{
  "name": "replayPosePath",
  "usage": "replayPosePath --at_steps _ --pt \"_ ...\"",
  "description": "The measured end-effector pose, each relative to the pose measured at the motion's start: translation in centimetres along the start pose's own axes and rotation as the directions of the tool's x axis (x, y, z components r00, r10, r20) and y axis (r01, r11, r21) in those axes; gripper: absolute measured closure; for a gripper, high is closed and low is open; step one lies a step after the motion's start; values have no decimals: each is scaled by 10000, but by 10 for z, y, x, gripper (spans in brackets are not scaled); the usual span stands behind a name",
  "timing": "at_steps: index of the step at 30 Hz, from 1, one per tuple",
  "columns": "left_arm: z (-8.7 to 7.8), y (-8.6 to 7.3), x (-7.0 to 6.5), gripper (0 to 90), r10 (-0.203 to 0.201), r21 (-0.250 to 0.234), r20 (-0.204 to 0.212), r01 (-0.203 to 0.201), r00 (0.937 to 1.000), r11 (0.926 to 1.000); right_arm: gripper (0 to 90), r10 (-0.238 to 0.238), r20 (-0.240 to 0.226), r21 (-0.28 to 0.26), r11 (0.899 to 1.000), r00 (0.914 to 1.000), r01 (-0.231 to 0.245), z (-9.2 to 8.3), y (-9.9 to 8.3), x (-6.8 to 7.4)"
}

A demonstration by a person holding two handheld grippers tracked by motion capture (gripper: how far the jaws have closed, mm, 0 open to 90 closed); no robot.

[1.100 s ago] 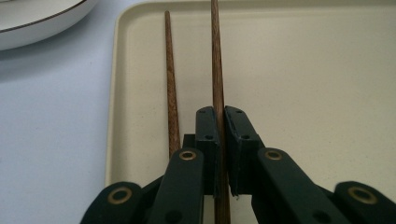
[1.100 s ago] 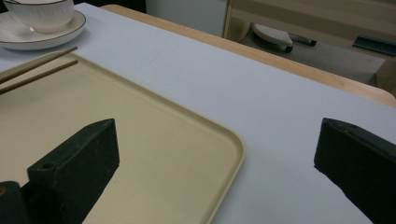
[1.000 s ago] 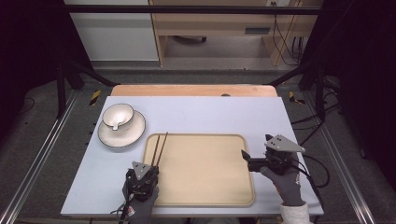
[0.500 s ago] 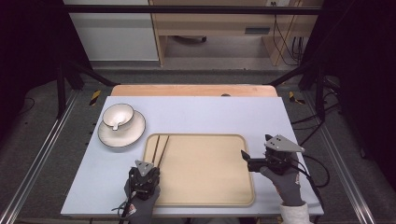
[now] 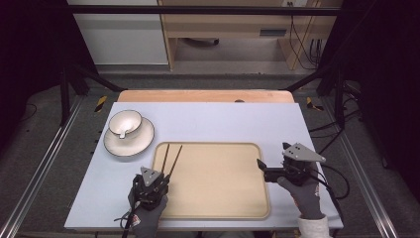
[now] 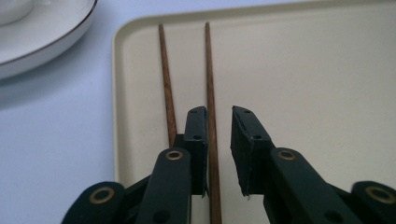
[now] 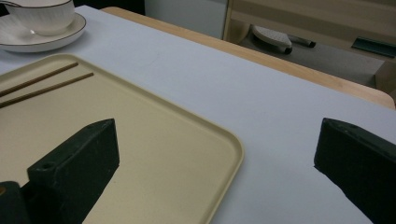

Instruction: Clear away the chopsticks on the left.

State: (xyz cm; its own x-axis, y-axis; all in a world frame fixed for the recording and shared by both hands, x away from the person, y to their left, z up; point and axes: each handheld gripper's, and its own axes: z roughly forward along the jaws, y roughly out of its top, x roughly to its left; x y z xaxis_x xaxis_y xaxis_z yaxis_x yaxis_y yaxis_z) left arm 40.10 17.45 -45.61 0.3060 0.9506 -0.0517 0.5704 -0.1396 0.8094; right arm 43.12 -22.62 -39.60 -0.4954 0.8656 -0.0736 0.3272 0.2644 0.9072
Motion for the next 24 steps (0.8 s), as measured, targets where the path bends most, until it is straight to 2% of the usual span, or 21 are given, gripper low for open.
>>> replayPosePath --at_steps 3,5,6,8,11,13,15,20,24 --pt "-7 11 1 687 303 -373 359 -290 9989 9989 3 40 3 -55 10000 10000 -40 -1 0 0" --pt "-12 20 2 629 694 -565 598 -661 9958 9962 3 67 4 -84 9999 10000 -67 -2 1 -1" --pt "-14 24 3 599 937 -655 572 -899 9940 9938 3 62 6 -106 9999 10000 -62 -3 1 -1" --pt "-16 32 7 540 1074 -777 866 -1008 9904 9919 3 106 11 -163 9998 9999 -106 -4 1 -2" --pt "-21 42 17 456 1344 -855 1433 -1231 9805 9887 3 142 -2 -222 9997 9999 -142 -5 2 -3" --pt "-24 45 23 405 1463 -938 1599 -1325 9762 9867 3 153 8 -262 9995 9999 -152 -7 2 -4" --pt "-30 46 31 368 1697 -1048 1542 -1546 9734 9824 3 192 4 -297 9994 9998 -192 -7 2 -4" --pt "-37 37 51 288 1655 -1245 1833 -1441 9690 9817 3 231 35 -355 9991 9997 -229 -9 2 -7" --pt "-39 27 66 252 1611 -1262 1723 -1404 9718 9820 3 303 21 -323 9990 9995 -302 -9 1 -8"
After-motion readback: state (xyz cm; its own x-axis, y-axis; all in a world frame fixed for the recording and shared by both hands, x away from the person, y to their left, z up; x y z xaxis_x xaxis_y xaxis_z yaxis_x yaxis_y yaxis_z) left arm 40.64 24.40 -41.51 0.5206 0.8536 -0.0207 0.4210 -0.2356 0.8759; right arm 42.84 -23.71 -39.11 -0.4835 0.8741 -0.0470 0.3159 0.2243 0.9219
